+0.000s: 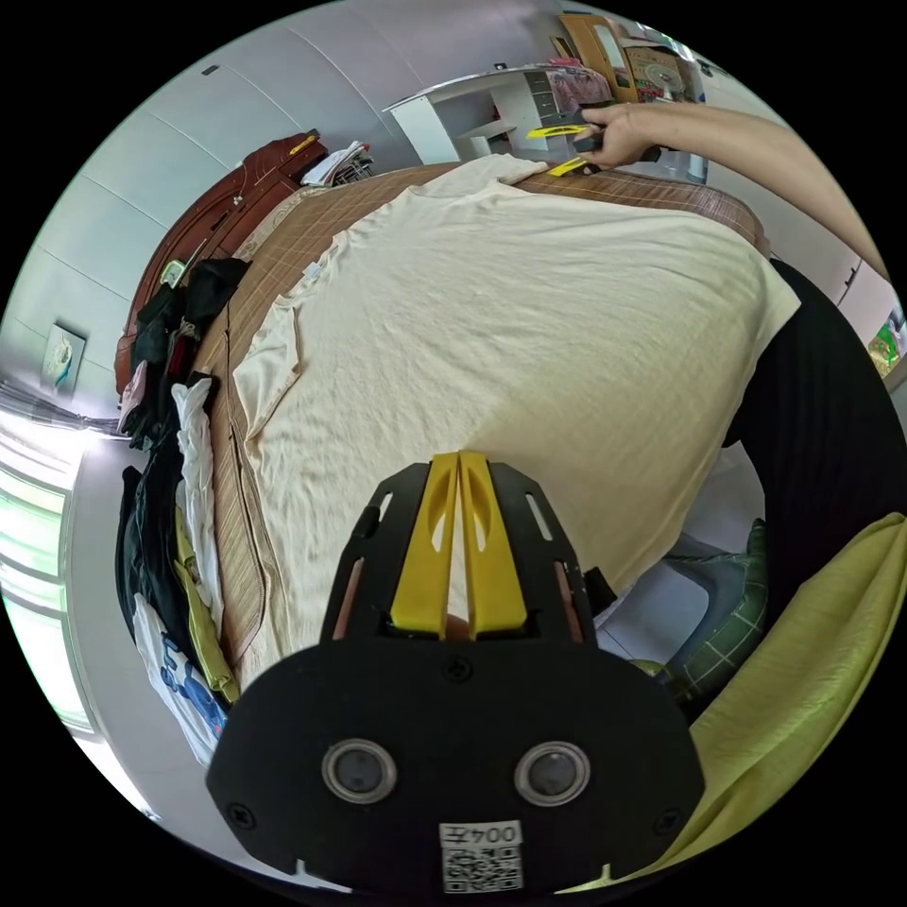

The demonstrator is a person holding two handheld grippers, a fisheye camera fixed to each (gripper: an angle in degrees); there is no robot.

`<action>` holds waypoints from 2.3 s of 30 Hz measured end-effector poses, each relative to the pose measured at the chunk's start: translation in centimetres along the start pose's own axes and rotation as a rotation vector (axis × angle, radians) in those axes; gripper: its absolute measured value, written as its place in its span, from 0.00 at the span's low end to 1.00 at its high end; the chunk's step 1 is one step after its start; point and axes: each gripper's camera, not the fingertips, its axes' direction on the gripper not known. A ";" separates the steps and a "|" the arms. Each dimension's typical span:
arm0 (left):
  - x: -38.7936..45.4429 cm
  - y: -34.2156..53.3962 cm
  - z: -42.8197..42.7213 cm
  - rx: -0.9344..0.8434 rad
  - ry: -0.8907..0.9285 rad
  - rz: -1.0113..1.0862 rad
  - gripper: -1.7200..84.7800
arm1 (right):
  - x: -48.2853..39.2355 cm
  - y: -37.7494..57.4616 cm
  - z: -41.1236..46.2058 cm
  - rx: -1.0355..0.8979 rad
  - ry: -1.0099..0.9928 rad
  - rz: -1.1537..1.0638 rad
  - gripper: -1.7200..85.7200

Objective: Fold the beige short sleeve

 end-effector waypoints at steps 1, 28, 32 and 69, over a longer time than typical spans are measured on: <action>0.0 0.0 0.0 0.000 0.000 0.001 0.02 | -0.6 0.2 0.5 0.018 0.013 -0.005 0.18; -0.6 1.6 -0.2 0.042 0.022 -0.027 0.02 | -42.6 30.9 36.2 -0.170 1.221 -1.613 0.03; -0.6 1.9 -0.2 0.048 0.026 -0.038 0.02 | -40.9 42.2 43.9 -0.154 1.430 -2.012 0.04; 1.5 1.6 -0.6 0.030 -0.016 -0.028 0.02 | -39.2 27.3 35.4 -0.294 1.108 -1.622 0.07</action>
